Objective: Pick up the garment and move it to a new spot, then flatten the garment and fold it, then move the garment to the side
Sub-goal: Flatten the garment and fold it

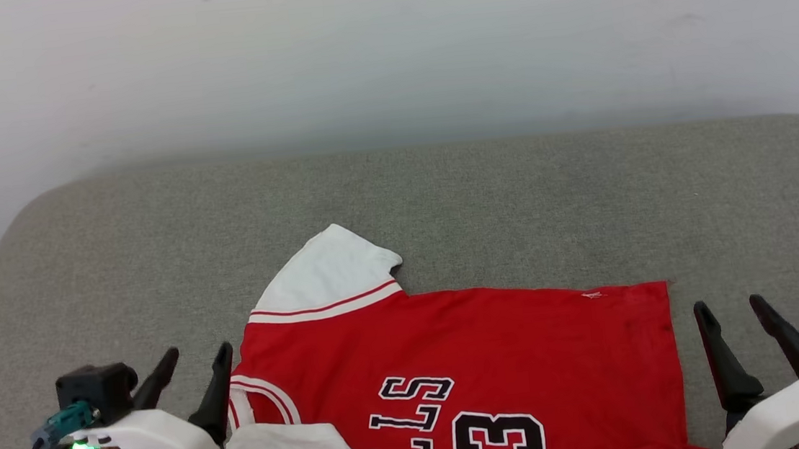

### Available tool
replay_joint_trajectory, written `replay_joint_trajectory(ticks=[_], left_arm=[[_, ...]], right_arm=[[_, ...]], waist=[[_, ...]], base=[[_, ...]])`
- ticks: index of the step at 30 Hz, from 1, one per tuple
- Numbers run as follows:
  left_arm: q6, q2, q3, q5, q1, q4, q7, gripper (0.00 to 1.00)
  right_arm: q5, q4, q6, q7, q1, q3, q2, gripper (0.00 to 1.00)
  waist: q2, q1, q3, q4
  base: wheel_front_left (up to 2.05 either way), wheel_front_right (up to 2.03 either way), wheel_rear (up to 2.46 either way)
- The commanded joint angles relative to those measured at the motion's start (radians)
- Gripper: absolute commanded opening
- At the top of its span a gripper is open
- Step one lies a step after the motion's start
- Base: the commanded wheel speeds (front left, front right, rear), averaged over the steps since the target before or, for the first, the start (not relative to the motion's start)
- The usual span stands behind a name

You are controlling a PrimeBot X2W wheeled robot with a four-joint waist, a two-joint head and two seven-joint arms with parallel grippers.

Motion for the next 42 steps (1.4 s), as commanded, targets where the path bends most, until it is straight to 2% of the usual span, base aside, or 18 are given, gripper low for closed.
replay_joint_trajectory(ticks=[1, 5, 10, 13, 19, 25, 28, 31, 33, 34, 42], left_arm=[[-0.008, -0.013, 0.009, 0.034, -0.043, -0.001, -0.059, 1.00], [-0.010, -0.047, 0.020, 0.084, -0.115, 0.010, -0.159, 1.00], [-0.024, -0.079, 0.020, 0.124, -0.219, 0.054, -0.226, 1.00], [-0.038, -0.090, 0.020, 0.125, -0.265, 0.081, -0.231, 1.00], [-0.113, -0.080, 0.009, 0.122, -0.439, 0.185, -0.188, 1.00], [-0.232, -0.029, -0.021, 0.070, -0.616, 0.315, -0.009, 1.00], [-0.291, 0.001, -0.037, 0.019, -0.697, 0.381, 0.139, 1.00], [-0.332, 0.031, -0.065, -0.033, -0.763, 0.433, 0.311, 1.00], [-0.344, 0.052, -0.079, -0.071, -0.803, 0.457, 0.423, 1.00], [-0.352, 0.072, -0.091, -0.119, -0.846, 0.489, 0.565, 1.00], [-0.324, 0.095, -0.119, -0.156, -0.860, 0.584, 0.736, 1.00]], right_arm=[[-0.022, -0.018, 0.000, -0.034, -0.032, -0.002, 0.010, 1.00], [-0.040, -0.044, 0.000, -0.072, -0.080, -0.010, 0.016, 1.00], [-0.047, -0.074, 0.000, -0.088, -0.148, -0.019, 0.022, 1.00], [-0.050, -0.087, 0.000, -0.090, -0.173, -0.018, 0.024, 1.00], [-0.059, -0.097, 0.000, -0.091, -0.230, -0.014, 0.029, 1.00], [-0.055, -0.077, 0.000, -0.105, -0.263, -0.006, 0.034, 1.00], [-0.049, -0.061, 0.000, -0.111, -0.267, -0.005, 0.035, 1.00], [-0.044, -0.047, 0.000, -0.116, -0.270, -0.012, 0.036, 1.00], [-0.037, -0.039, 0.000, -0.123, -0.274, -0.012, 0.036, 1.00], [-0.014, -0.023, 0.000, -0.133, -0.274, -0.010, 0.036, 1.00], [0.028, 0.028, 0.000, -0.168, -0.291, 0.010, 0.036, 1.00]], waist=[[0.0000, 0.0000, 0.021, -0.006], [0.0000, 0.0000, 0.089, -0.016], [0.0000, 0.0000, 0.190, -0.039], [0.0000, 0.0000, 0.227, -0.054], [0.0000, 0.0000, 0.305, -0.107], [0.0000, 0.0000, 0.352, -0.165], [0.0000, 0.0000, 0.373, -0.193], [0.0000, 0.0000, 0.393, -0.215], [0.0000, 0.0000, 0.405, -0.230], [0.0000, 0.0000, 0.425, -0.249], [0.0000, 0.0000, 0.474, -0.292]], base=[[0.00, 0.00, 0.00], [0.00, 0.00, 0.00], [0.00, 0.00, 0.00], [0.00, 0.00, 0.00], [0.00, 0.00, 0.00], [0.00, 0.00, 0.00], [0.00, 0.00, 0.00], [0.00, 0.00, 0.00], [0.00, 0.00, 0.00], [0.00, 0.00, 0.00], [0.00, 0.00, 0.00]])
